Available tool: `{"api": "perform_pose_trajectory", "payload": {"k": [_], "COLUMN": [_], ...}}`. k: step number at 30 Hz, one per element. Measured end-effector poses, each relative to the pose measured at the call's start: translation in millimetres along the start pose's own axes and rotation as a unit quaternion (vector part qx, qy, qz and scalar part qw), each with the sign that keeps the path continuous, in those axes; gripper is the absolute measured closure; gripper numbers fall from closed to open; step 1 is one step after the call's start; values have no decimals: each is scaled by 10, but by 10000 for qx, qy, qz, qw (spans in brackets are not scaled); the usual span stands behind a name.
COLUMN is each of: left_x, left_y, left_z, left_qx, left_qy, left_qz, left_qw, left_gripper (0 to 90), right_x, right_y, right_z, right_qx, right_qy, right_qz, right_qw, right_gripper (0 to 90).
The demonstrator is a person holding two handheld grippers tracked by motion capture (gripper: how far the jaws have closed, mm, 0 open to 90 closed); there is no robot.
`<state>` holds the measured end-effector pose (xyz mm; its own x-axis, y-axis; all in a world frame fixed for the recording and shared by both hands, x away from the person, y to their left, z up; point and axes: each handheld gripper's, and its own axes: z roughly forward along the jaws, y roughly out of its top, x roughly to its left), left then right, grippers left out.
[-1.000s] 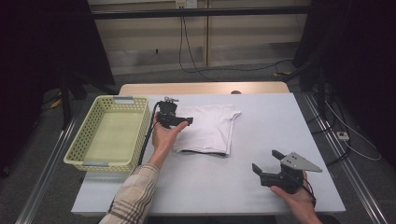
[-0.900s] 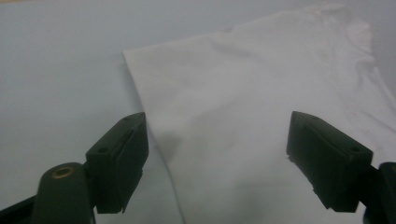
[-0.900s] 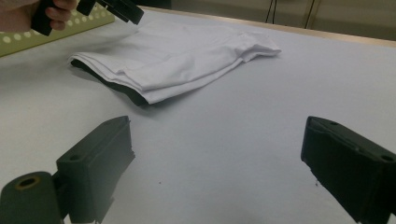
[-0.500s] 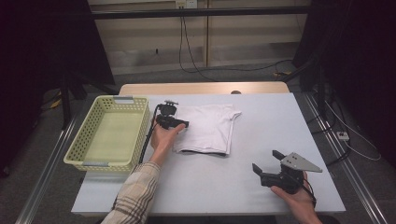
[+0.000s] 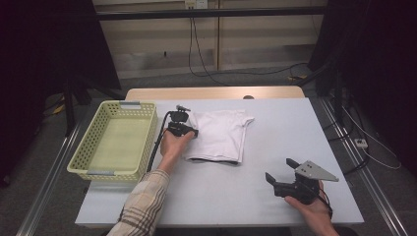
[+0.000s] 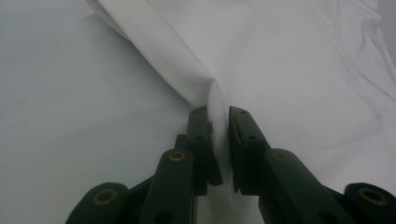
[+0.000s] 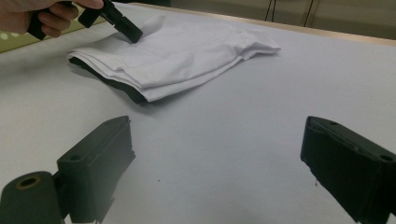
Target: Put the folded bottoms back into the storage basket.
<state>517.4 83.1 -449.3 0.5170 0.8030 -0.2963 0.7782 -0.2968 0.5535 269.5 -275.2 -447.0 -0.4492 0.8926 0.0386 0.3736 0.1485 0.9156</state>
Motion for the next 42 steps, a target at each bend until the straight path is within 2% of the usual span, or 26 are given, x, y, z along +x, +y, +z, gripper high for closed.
{"api": "perform_pose_trajectory", "payload": {"k": [2, 5, 7, 8, 10, 12, 16, 18, 20, 25, 34, 42], "left_x": [-7, -46, -49, -41, -20, -28, 7, 11, -9, -90, -150, -209], "left_y": [0, 0, 1, -2, -1, -2, 1, 0, 9, 29, 69, 89], "left_z": [6, 17, 19, 21, 22, 23, 0, -18, -54, -150, -309, -411], "left_qx": [-27, -68, -65, -85, -68, -96, -137, -239, -300, -490, -882, -1109], "left_qy": [19, 98, 110, 84, -63, -32, -110, -121, -111, -128, -251, -381], "left_qz": [-30, 57, 105, 103, 54, 53, 36, 6, 103, 343, 334, 481], "left_qw": [10000, 9999, 9999, 9999, 9999, 9999, 9998, 9996, 9994, 9981, 9952, 9919], "left_gripper": [793, 757, 779, 823, 839, 855, 858, 859, 859, 859, 861, 861], "right_x": [3, 5, 6, 7, 9, 8, 1, 2, 3, 4, 1, -3], "right_y": [0, 0, -1, -1, -1, -2, -3, -2, -2, -1, -2, -2], "right_z": [3, 5, 5, 5, 6, 4, 7, 4, 2, 1, -1, -3], "right_qx": [5, 6, 10, 11, 14, 20, 29, 19, 20, 24, 20, 10], "right_qy": [5, 4, 5, 15, 18, 32, 28, 27, 31, 20, 20, 20], "right_qz": [19, 8, 8, 2, 3, -7, 8, 21, 26, 27, 29, 34], "right_qw": [10000, 10000, 10000, 10000, 10000, 10000, 10000, 10000, 10000, 10000, 10000, 10000], "right_gripper": [91, 93, 96, 103, 106, 105, 104, 104, 104, 104, 104, 99]}}
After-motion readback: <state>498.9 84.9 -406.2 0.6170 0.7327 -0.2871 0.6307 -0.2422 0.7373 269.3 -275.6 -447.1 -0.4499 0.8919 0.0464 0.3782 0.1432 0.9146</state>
